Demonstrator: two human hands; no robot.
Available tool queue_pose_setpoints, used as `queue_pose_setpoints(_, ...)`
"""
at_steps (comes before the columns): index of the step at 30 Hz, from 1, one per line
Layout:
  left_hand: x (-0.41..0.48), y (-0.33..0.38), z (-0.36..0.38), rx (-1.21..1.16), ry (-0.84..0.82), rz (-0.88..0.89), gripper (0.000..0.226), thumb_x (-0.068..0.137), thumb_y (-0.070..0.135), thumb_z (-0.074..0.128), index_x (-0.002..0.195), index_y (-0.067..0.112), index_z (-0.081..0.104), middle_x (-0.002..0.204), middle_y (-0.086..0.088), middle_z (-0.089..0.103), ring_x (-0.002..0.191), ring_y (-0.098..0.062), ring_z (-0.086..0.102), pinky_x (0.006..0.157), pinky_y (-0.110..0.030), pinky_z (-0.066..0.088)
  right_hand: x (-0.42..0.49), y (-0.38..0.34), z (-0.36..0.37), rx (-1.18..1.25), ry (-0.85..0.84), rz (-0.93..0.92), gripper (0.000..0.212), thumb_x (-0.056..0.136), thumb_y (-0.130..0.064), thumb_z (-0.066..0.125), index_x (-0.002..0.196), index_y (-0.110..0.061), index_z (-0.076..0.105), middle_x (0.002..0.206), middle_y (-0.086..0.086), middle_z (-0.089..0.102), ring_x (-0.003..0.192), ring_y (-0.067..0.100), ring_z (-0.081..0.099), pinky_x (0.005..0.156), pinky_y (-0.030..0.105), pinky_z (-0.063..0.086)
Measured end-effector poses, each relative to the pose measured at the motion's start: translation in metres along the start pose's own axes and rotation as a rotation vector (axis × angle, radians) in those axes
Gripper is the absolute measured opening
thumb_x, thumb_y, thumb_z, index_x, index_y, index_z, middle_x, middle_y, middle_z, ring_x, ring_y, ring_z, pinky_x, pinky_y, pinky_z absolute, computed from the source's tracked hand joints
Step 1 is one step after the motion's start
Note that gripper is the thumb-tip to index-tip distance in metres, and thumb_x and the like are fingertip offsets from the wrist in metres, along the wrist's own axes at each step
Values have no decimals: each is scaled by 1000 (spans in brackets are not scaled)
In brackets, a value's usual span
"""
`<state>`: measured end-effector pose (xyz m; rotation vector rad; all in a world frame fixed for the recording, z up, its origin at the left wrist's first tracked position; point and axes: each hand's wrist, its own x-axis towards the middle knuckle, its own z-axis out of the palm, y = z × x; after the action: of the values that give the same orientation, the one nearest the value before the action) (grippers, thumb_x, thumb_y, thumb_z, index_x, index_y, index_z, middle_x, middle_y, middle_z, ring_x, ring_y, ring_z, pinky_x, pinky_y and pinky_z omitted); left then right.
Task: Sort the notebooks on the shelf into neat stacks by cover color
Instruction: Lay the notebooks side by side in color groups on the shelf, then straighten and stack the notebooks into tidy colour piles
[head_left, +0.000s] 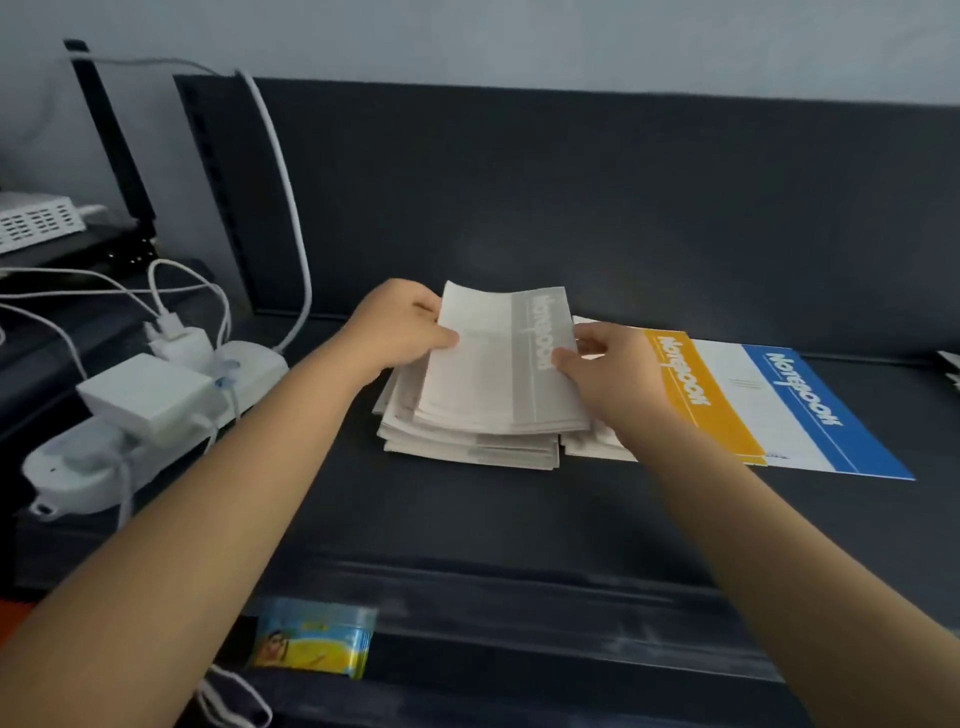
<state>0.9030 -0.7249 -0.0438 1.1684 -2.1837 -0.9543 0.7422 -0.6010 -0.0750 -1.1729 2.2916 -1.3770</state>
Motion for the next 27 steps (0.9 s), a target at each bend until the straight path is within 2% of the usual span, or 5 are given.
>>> queue_pose_setpoints(4, 9, -22, 10, 133, -4, 30, 48, 83, 20, 74, 128, 13, 59, 115, 3, 59, 100, -11, 55, 79, -23, 40, 0, 5, 14, -190, 12, -15, 20, 90, -20, 59, 106, -11, 67, 102, 1, 66, 86, 15, 55, 73, 25, 41)
queue_pose_setpoints(7, 12, -25, 13, 228, -2, 62, 39, 88, 20, 68, 125, 18, 58, 110, 3, 55, 97, -13, 53, 79, -24, 38, 0, 8, 14, -244, 24, -46, 15, 88, -25, 63, 99, -17, 70, 89, -7, 62, 80, 9, 52, 67, 19, 37)
queue_pose_setpoints(13, 5, 4, 25, 401, 36, 225, 42, 93, 33, 60, 131, 14, 55, 135, -4, 53, 125, -25, 47, 101, -40, 42, -3, 14, -5, -291, 44, -90, 19, 90, -27, 60, 99, -15, 70, 95, -2, 66, 71, 10, 52, 54, 16, 34)
queue_pose_setpoints(21, -9, 80, 92, 568, -118, 425, 52, 88, 54, 58, 121, 14, 55, 122, -1, 61, 108, -22, 57, 88, -41, 50, -16, 45, -89, -557, 162, -41, 34, 91, -38, 57, 119, -18, 62, 122, -1, 60, 101, 18, 58, 74, 25, 40)
queue_pose_setpoints(27, -26, 152, 168, 678, -148, 554, 59, 87, 63, 54, 127, 20, 51, 124, 0, 59, 109, -21, 56, 80, -34, 49, -23, 92, -190, -661, 205, 47, 29, 87, -36, 60, 103, -13, 65, 104, 3, 65, 96, 23, 58, 70, 30, 40)
